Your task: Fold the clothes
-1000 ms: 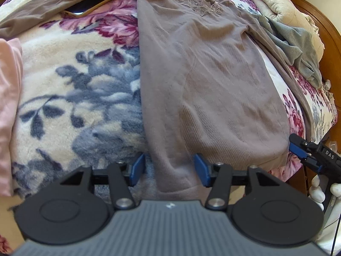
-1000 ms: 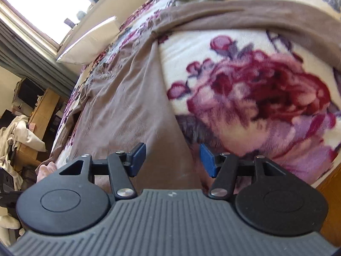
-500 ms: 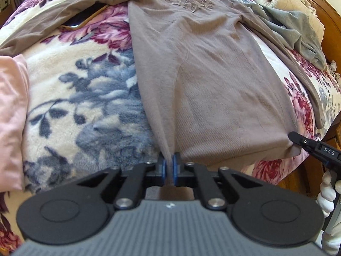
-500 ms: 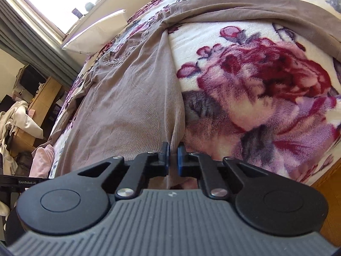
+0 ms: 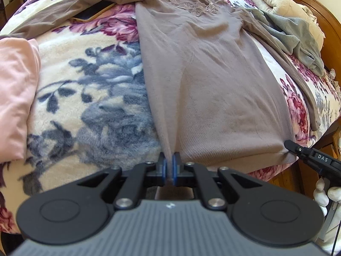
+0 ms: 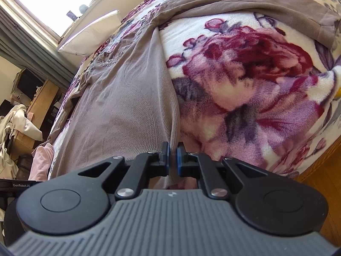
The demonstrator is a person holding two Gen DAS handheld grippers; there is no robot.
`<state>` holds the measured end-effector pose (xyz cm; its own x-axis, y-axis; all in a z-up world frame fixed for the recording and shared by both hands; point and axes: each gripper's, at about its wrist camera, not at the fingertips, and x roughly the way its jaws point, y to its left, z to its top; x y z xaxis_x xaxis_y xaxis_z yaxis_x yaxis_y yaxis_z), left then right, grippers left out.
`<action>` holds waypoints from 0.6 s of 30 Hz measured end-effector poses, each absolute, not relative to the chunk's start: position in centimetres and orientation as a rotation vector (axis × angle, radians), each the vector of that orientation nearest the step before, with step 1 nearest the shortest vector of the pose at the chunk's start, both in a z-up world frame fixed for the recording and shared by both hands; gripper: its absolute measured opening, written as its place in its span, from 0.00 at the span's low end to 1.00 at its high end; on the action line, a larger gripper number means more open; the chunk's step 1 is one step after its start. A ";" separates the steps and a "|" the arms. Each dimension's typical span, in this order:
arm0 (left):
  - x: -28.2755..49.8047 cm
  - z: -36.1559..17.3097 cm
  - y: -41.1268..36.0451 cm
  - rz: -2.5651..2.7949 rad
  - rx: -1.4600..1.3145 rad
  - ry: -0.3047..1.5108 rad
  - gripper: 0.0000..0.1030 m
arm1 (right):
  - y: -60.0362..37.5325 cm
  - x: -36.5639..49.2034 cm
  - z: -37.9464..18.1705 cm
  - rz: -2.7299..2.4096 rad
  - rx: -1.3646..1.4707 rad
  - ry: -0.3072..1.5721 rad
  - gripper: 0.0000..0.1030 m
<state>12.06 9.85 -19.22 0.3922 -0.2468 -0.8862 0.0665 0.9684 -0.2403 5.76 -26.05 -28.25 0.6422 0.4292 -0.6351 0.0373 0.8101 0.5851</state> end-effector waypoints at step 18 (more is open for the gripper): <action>13.4 -19.5 10.7 -0.149 -0.178 1.180 0.65 | -27.0 8.6 -25.0 0.255 0.563 0.749 0.33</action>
